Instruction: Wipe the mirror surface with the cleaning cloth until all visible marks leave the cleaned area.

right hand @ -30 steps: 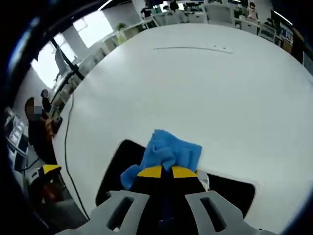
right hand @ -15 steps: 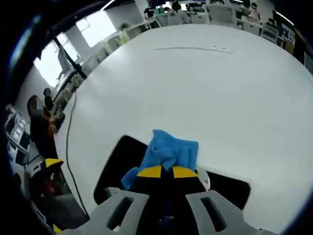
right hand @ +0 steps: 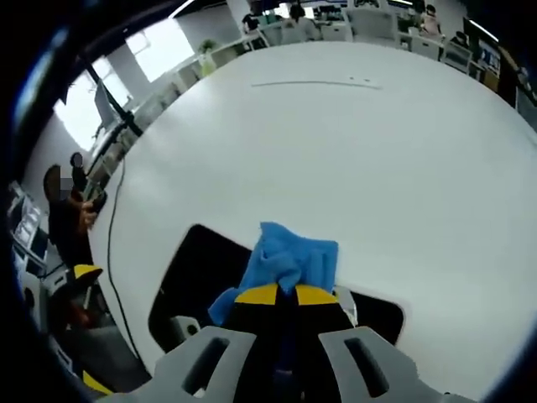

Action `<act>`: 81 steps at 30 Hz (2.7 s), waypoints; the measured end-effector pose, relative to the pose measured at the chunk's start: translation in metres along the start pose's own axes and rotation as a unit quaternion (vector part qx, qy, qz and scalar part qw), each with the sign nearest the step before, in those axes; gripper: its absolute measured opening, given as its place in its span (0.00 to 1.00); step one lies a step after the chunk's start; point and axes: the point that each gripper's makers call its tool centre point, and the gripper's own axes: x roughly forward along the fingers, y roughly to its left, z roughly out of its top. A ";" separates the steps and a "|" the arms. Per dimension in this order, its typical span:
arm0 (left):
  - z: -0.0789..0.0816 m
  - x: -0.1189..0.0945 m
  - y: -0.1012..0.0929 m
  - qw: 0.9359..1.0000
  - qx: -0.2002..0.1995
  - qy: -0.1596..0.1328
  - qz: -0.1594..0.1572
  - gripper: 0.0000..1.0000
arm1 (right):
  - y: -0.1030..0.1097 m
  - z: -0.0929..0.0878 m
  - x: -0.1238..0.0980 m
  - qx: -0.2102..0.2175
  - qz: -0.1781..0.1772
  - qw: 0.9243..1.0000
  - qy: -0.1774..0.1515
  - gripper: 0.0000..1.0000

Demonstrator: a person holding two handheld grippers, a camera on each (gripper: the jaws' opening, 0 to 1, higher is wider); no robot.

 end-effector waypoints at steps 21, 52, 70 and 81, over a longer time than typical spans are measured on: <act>0.001 0.000 0.000 1.000 0.002 -0.001 0.001 1.00 | 0.000 -0.014 -0.007 -0.004 -0.017 1.000 -0.013 0.00; 0.003 0.000 -0.001 1.000 0.003 -0.007 -0.002 1.00 | 0.029 -0.073 -0.033 0.049 0.017 0.998 -0.041 0.00; 0.001 0.000 -0.002 1.000 -0.002 -0.001 -0.006 1.00 | 0.044 -0.103 -0.047 0.057 0.042 0.997 -0.040 0.00; 0.000 0.000 -0.003 1.000 -0.003 -0.001 -0.006 1.00 | 0.049 -0.115 -0.053 0.082 0.062 0.992 -0.074 0.00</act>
